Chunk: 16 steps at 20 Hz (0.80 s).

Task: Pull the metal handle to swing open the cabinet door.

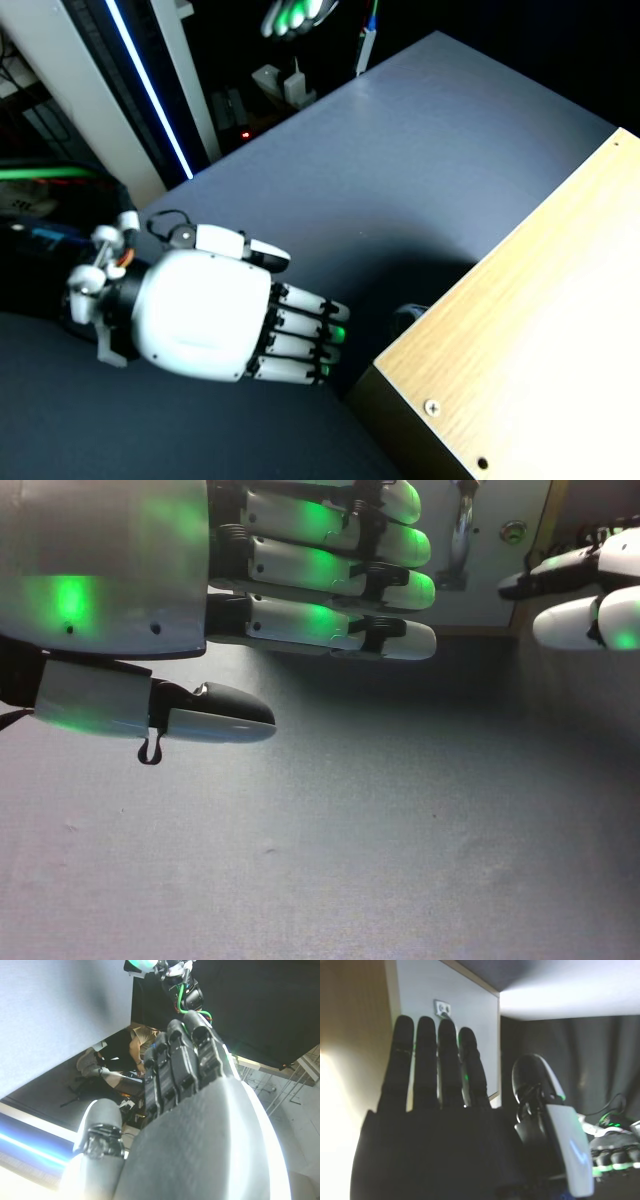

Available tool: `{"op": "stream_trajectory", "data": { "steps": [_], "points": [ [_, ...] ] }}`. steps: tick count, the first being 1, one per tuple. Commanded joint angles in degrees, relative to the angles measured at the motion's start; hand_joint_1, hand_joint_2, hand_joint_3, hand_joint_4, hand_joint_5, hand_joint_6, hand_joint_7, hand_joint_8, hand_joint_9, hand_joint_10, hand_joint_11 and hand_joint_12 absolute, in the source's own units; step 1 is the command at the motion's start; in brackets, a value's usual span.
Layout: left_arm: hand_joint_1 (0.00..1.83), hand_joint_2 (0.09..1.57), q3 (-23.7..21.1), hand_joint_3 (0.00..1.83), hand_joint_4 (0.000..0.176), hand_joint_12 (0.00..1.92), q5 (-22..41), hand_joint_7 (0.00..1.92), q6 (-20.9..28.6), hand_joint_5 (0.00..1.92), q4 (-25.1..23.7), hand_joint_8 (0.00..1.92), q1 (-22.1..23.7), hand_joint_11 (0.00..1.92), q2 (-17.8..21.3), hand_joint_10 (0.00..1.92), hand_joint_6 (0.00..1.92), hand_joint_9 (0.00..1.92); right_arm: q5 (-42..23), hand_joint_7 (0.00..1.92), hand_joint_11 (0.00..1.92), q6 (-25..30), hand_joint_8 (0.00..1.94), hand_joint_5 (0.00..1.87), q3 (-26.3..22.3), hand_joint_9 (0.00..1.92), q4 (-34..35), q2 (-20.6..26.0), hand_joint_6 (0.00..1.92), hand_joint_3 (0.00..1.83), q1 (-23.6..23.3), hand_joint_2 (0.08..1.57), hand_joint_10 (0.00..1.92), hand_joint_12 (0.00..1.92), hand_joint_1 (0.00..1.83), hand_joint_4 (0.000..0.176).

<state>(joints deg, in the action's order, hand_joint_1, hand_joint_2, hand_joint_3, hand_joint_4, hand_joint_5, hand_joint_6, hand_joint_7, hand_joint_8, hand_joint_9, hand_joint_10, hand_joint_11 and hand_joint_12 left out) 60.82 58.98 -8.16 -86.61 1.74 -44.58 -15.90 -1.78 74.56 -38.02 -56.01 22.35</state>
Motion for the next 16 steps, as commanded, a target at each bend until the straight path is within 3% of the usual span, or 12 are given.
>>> {"op": "stream_trajectory", "data": {
  "steps": [1,6,16],
  "points": [
    [0.00,1.56,0.12,0.00,0.000,0.63,1.31,0.31,-0.54,0.29,5.39,0.00,0.63,0.00,0.51,0.00,0.00,0.27,-4.13,0.31,0.00,0.30,0.00,0.30,0.53,0.29,2.23,0.47,0.00,0.00,-0.71,1.55,0.00,0.80,0.00,0.000],
    [0.00,1.57,0.12,0.00,0.000,0.58,1.31,0.30,-0.54,0.24,5.39,0.00,0.63,0.00,0.51,0.00,0.00,0.25,-4.14,0.33,0.00,0.30,0.00,0.30,1.51,0.29,4.87,0.24,0.00,0.00,-0.70,1.55,0.00,0.77,0.00,0.000],
    [0.00,1.57,0.12,0.00,0.000,0.66,1.31,0.33,-0.54,0.31,5.39,0.00,0.63,0.00,0.51,0.00,0.00,0.29,-4.28,0.34,0.00,-0.94,0.00,0.29,1.94,0.31,6.11,0.24,0.00,0.00,-1.73,1.54,0.00,0.83,0.00,0.000]
  ]
}}
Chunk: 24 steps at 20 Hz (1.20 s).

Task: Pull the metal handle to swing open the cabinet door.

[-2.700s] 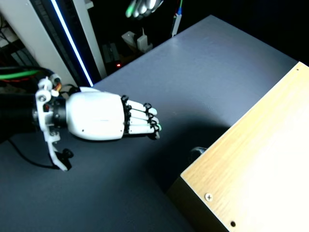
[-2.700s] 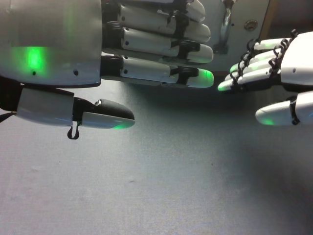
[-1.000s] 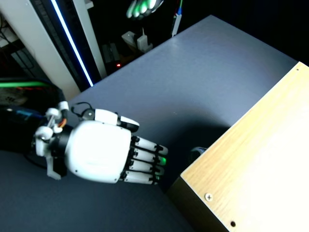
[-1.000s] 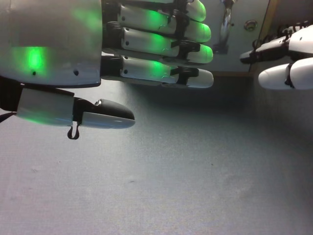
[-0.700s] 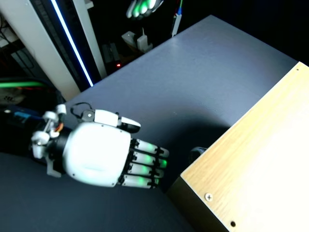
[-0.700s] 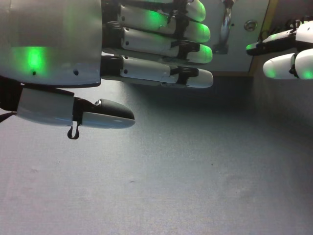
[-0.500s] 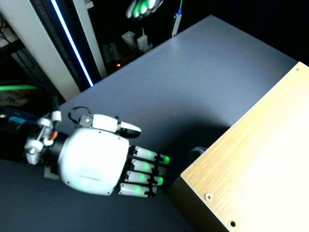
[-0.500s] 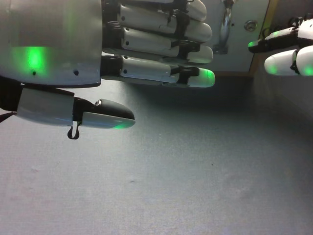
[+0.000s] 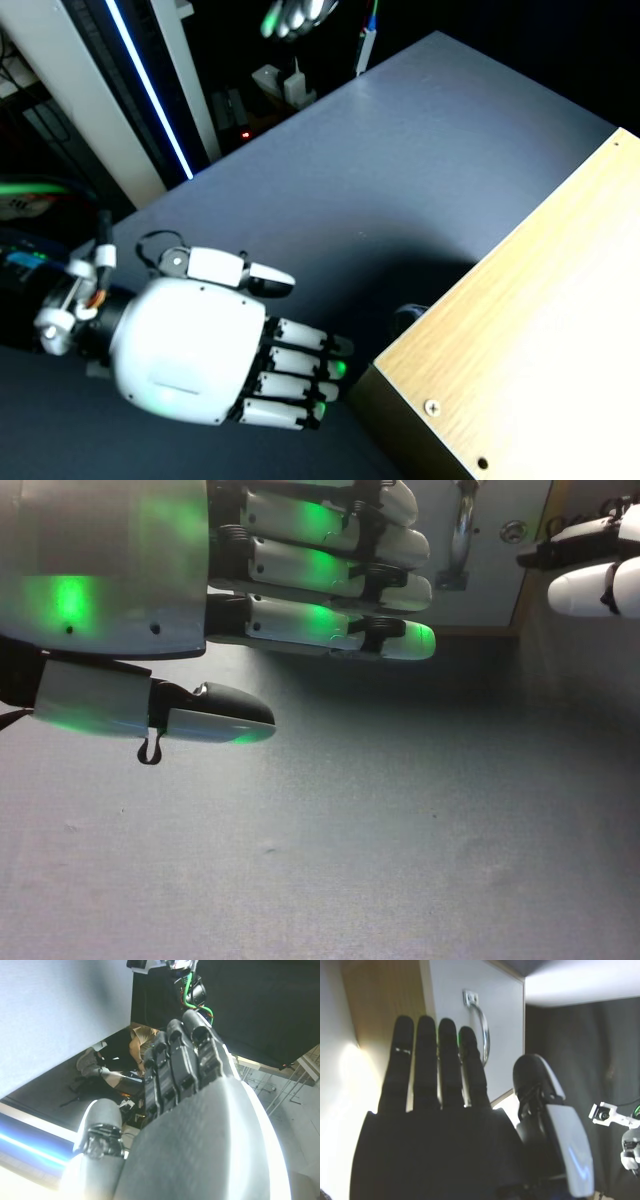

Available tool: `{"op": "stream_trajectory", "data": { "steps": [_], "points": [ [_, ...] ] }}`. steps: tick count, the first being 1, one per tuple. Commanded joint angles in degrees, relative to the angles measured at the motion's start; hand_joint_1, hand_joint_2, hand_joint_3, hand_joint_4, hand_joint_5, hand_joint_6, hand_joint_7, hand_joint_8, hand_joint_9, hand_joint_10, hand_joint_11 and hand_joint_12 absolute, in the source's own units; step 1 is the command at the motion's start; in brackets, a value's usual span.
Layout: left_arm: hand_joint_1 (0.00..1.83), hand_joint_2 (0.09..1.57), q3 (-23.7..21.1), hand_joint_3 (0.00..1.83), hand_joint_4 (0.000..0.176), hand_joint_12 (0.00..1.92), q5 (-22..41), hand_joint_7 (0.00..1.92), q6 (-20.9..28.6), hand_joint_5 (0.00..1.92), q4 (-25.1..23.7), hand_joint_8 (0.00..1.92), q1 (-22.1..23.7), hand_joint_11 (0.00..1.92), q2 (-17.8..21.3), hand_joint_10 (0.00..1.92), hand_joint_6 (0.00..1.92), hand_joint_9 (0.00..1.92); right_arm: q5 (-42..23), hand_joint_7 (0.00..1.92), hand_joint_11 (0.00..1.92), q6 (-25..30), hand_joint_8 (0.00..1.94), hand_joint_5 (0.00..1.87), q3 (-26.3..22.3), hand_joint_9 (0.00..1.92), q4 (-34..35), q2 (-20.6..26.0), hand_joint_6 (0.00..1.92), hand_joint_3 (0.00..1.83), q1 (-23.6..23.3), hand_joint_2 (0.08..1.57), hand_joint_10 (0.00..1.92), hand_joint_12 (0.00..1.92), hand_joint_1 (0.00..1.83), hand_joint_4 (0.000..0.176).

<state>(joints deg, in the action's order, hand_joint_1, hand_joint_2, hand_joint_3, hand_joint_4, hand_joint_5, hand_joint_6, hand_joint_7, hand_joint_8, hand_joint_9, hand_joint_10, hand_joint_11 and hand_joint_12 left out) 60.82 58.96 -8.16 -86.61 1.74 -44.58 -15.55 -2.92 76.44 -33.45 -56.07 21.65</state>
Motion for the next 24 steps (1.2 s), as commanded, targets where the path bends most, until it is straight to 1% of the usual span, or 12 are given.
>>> {"op": "stream_trajectory", "data": {
  "steps": [1,3,7,9,11,12,14,18,20,24],
  "points": [
    [0.00,1.57,0.12,0.00,0.000,0.67,1.33,0.33,-0.54,0.30,5.39,0.00,0.63,0.00,0.51,0.00,0.00,0.29,-4.60,0.34,0.00,-0.10,0.00,0.29,-0.03,0.30,1.54,0.31,0.00,0.00,-1.19,1.55,0.00,0.83,0.00,0.000],
    [0.00,1.57,0.12,0.00,0.000,0.67,1.33,0.33,-0.54,0.31,5.39,0.00,0.63,0.00,0.51,0.00,0.01,0.29,-4.43,0.34,0.00,-0.31,0.00,0.28,-0.26,0.30,1.55,0.31,0.00,0.00,-1.49,1.54,0.00,0.82,0.00,0.000],
    [0.00,1.57,0.12,0.00,0.000,0.68,1.33,0.32,-0.54,0.30,5.39,0.00,0.63,0.00,0.51,0.00,0.00,0.29,-1.63,0.34,0.00,-0.31,0.00,0.29,-0.79,0.30,2.90,0.31,0.00,0.00,-3.66,1.55,0.00,0.81,0.00,0.000],
    [0.00,1.57,0.12,0.00,0.000,0.68,1.33,0.32,-0.54,0.30,5.39,0.00,0.63,0.00,0.51,0.00,0.00,0.29,-0.81,0.35,0.00,-0.38,0.00,0.30,-0.63,0.31,5.24,0.31,0.00,0.00,-3.86,1.55,0.00,0.82,0.00,0.000],
    [0.00,1.57,0.12,0.00,0.000,0.67,1.33,0.32,-0.54,0.30,5.39,0.00,0.63,0.00,0.51,0.00,0.00,0.29,-0.37,0.34,0.00,-1.66,0.00,0.29,-0.72,0.30,7.00,0.31,0.00,0.00,-3.86,1.54,0.00,0.80,0.00,0.000],
    [0.00,1.57,0.12,0.00,0.000,0.67,1.33,0.32,-0.54,0.29,5.39,0.00,0.63,0.00,0.51,0.00,0.00,0.29,-0.07,0.34,0.00,-6.33,0.00,0.30,-1.27,0.30,11.13,0.31,0.00,0.00,-3.86,1.54,0.00,0.80,0.00,0.000],
    [0.00,1.57,0.12,0.00,0.000,0.68,1.33,0.32,-0.54,0.29,5.39,0.00,0.63,0.00,0.51,0.00,0.00,0.29,-0.07,0.35,0.00,-10.74,0.00,0.31,-1.96,0.32,14.93,0.31,0.01,0.00,-3.86,1.54,0.01,0.83,0.00,0.000],
    [0.00,1.57,0.12,0.00,0.000,0.72,1.33,0.32,-0.54,0.30,5.39,0.00,0.63,0.00,0.51,0.00,0.00,0.30,0.03,0.35,0.00,-16.85,0.00,0.31,-2.38,0.31,22.12,0.45,0.00,0.00,-3.86,1.54,0.00,0.84,0.00,0.000],
    [0.00,1.57,0.12,0.00,0.000,0.71,1.33,0.33,-0.54,0.30,5.39,0.00,0.63,0.00,0.51,0.00,0.00,0.30,0.12,0.35,0.00,-19.69,0.00,0.31,-2.88,0.31,24.88,0.71,0.00,0.00,-3.86,1.54,0.00,0.83,0.00,0.000],
    [0.00,1.57,0.12,0.00,0.000,0.70,1.33,0.33,-0.54,0.30,5.39,0.00,0.63,0.00,0.51,0.00,0.00,0.30,0.14,0.36,0.00,-21.58,0.00,0.31,-3.13,0.32,25.59,0.85,0.00,0.00,-3.86,1.54,0.01,0.86,0.00,0.000]
  ]
}}
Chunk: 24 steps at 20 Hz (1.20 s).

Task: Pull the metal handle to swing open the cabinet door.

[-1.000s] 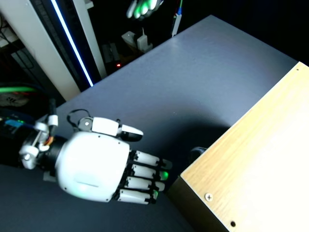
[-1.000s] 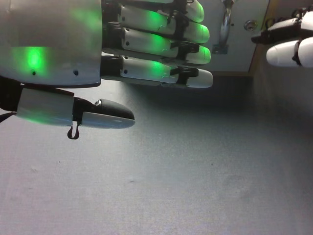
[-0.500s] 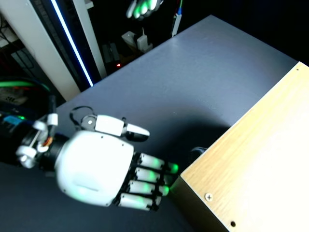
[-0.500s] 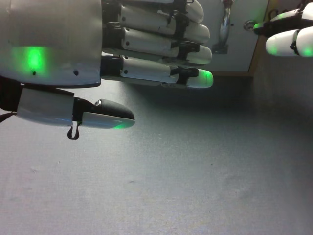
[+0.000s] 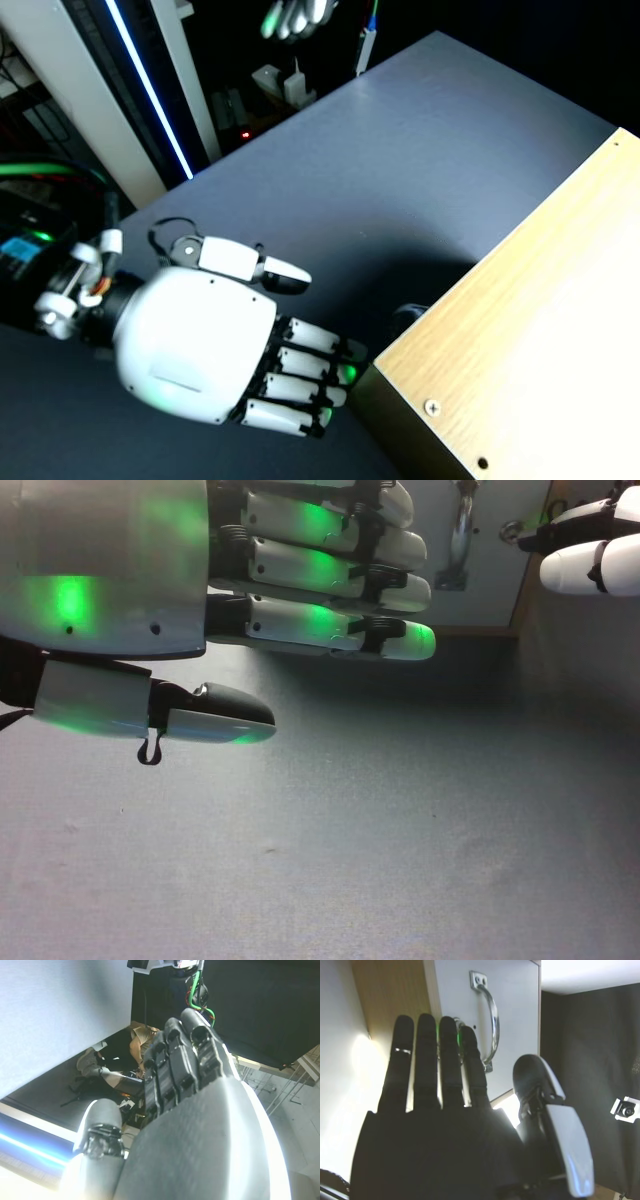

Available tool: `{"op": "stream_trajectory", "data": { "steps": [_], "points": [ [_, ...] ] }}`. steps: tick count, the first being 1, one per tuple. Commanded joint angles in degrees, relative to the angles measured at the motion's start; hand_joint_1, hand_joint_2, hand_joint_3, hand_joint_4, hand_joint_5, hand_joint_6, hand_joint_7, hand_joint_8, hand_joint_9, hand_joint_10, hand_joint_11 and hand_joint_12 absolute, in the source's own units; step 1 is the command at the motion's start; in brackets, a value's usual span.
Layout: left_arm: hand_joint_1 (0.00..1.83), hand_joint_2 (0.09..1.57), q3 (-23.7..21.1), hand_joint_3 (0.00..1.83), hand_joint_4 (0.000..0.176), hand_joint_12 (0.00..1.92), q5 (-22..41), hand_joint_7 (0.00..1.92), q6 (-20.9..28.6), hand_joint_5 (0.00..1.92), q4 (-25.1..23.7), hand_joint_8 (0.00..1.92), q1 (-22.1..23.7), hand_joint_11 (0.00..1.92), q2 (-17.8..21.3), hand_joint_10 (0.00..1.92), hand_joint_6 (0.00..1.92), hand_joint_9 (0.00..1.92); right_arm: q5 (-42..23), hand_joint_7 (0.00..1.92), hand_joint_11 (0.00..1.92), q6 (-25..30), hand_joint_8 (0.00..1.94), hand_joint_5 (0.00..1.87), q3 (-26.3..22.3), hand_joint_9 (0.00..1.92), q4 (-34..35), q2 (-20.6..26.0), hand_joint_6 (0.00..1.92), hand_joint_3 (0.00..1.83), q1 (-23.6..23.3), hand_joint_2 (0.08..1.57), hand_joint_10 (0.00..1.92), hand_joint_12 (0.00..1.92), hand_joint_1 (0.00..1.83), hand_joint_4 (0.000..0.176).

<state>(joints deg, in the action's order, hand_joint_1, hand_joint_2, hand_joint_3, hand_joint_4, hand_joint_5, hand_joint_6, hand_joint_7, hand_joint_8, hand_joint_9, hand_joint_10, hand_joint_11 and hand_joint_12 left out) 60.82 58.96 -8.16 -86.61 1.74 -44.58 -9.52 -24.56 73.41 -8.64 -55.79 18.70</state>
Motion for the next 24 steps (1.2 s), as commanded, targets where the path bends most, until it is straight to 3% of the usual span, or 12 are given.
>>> {"op": "stream_trajectory", "data": {
  "steps": [1,3,9,17,24],
  "points": [
    [0.00,1.57,0.12,0.00,0.000,0.70,1.33,0.32,-0.54,0.29,5.39,0.00,0.63,0.00,0.51,0.00,0.00,0.30,-5.76,0.36,0.00,-0.25,0.00,0.32,-0.08,0.32,0.74,0.58,0.00,0.00,-0.91,1.54,0.00,0.86,0.00,0.000],
    [0.00,1.57,0.12,0.00,0.000,0.70,1.33,0.32,-0.54,0.29,5.39,0.00,0.63,0.00,0.51,0.00,0.00,0.29,-5.74,0.35,0.00,-0.25,0.00,0.32,0.02,0.32,-2.33,1.01,0.00,0.00,-0.91,1.54,0.00,0.86,0.00,0.000],
    [0.00,1.57,0.12,0.00,0.000,0.71,1.33,0.33,-0.54,0.30,5.39,0.00,0.63,0.00,0.51,0.00,0.00,0.29,-5.68,0.35,0.00,-0.25,0.00,0.32,0.37,0.31,-2.43,3.57,0.01,0.00,-0.90,1.54,0.00,0.82,0.00,0.000],
    [0.00,1.57,0.12,0.00,0.000,0.71,1.33,0.32,-0.54,0.30,5.39,0.00,0.63,0.00,0.51,0.00,0.00,0.29,-3.33,0.34,0.00,0.18,0.00,0.30,1.51,0.30,7.46,3.99,0.00,0.00,-0.77,1.54,0.00,0.80,0.00,0.000],
    [0.00,1.57,0.12,0.01,0.000,0.72,1.33,0.33,-0.54,0.30,5.39,0.00,0.63,0.00,0.51,0.00,0.00,0.30,-2.66,0.35,0.00,0.58,0.00,0.31,1.98,0.31,10.40,3.99,0.00,0.00,-0.77,1.54,0.00,0.81,0.00,0.000]
  ]
}}
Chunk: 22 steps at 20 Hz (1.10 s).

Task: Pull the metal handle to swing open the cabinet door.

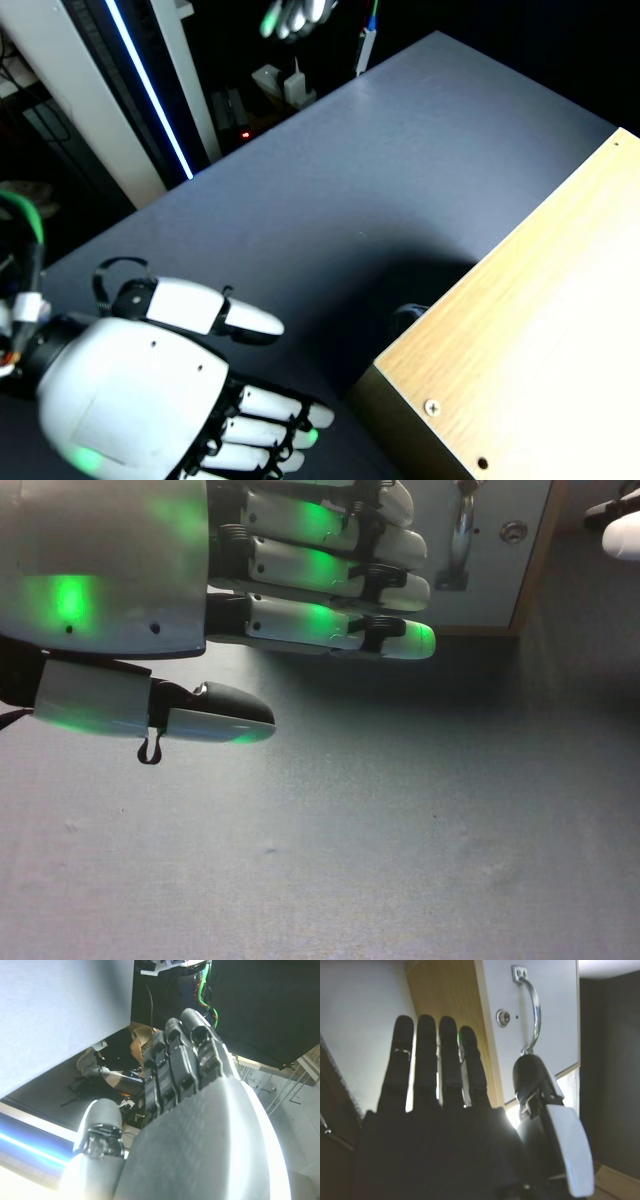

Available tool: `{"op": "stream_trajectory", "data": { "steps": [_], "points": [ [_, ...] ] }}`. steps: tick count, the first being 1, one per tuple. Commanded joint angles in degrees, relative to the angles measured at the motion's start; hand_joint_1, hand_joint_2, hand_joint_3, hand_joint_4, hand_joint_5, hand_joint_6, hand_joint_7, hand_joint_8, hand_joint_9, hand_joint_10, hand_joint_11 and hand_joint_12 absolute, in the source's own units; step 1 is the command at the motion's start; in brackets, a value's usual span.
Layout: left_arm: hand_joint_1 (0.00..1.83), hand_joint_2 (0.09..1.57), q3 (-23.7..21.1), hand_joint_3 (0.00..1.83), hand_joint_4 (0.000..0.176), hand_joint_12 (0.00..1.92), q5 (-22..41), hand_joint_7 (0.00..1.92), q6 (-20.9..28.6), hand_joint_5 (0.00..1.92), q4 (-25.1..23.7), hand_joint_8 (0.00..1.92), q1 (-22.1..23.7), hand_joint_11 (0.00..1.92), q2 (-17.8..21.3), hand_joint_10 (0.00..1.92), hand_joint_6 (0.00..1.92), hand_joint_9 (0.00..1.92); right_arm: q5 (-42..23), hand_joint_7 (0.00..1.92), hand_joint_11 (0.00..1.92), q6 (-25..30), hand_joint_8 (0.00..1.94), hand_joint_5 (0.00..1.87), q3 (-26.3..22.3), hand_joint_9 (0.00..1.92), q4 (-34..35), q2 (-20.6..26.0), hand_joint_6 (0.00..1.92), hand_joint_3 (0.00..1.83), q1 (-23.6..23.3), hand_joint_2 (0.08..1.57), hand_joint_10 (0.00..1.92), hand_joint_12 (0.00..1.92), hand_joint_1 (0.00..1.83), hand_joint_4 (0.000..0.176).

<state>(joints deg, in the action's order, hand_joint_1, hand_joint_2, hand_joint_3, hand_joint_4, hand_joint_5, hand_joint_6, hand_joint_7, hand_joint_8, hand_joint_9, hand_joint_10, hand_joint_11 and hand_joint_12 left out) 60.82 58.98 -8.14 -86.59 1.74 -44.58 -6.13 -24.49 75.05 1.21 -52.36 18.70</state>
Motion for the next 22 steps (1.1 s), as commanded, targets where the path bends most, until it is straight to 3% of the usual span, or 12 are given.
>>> {"op": "stream_trajectory", "data": {
  "steps": [1,5,10,19,22],
  "points": [
    [0.00,1.57,0.12,0.01,0.000,0.72,1.31,0.33,-0.56,0.30,5.36,0.00,0.63,0.00,0.51,0.00,0.00,0.30,-6.03,0.35,0.00,-2.32,0.00,0.31,0.32,0.31,2.15,0.56,0.00,0.00,-0.77,1.54,0.00,0.80,0.00,0.000],
    [0.00,1.57,0.12,0.01,0.000,0.73,1.30,0.33,-0.56,0.30,5.36,0.00,0.63,0.00,0.51,0.00,0.00,0.31,-5.74,0.35,0.00,-11.35,0.00,0.30,0.30,0.31,10.49,0.87,0.00,0.00,-0.77,1.54,0.00,0.80,0.00,0.000],
    [0.00,1.57,0.12,0.01,0.000,0.73,1.30,0.33,-0.56,0.31,5.36,0.00,0.63,0.00,0.51,0.00,0.00,0.31,-3.71,0.35,0.00,-27.67,0.00,0.31,-1.03,0.32,23.44,2.05,0.00,0.00,-1.50,1.54,0.00,0.83,0.00,0.000],
    [0.00,1.57,0.12,0.01,0.000,0.74,1.30,0.34,-0.56,0.31,5.36,0.00,0.63,0.00,0.51,0.00,0.00,0.31,1.44,0.35,0.00,-29.54,0.00,0.30,-0.42,0.31,29.24,2.43,0.00,0.00,-1.93,1.54,0.00,0.82,0.00,0.000],
    [0.00,1.57,0.12,0.01,0.000,0.73,1.30,0.34,-0.56,0.31,5.36,0.00,0.63,0.00,0.51,0.00,0.00,0.31,6.10,0.35,0.00,-37.45,0.00,0.31,1.41,0.32,36.30,2.43,0.00,0.00,-3.80,1.54,0.00,0.83,0.00,0.000]
  ]
}}
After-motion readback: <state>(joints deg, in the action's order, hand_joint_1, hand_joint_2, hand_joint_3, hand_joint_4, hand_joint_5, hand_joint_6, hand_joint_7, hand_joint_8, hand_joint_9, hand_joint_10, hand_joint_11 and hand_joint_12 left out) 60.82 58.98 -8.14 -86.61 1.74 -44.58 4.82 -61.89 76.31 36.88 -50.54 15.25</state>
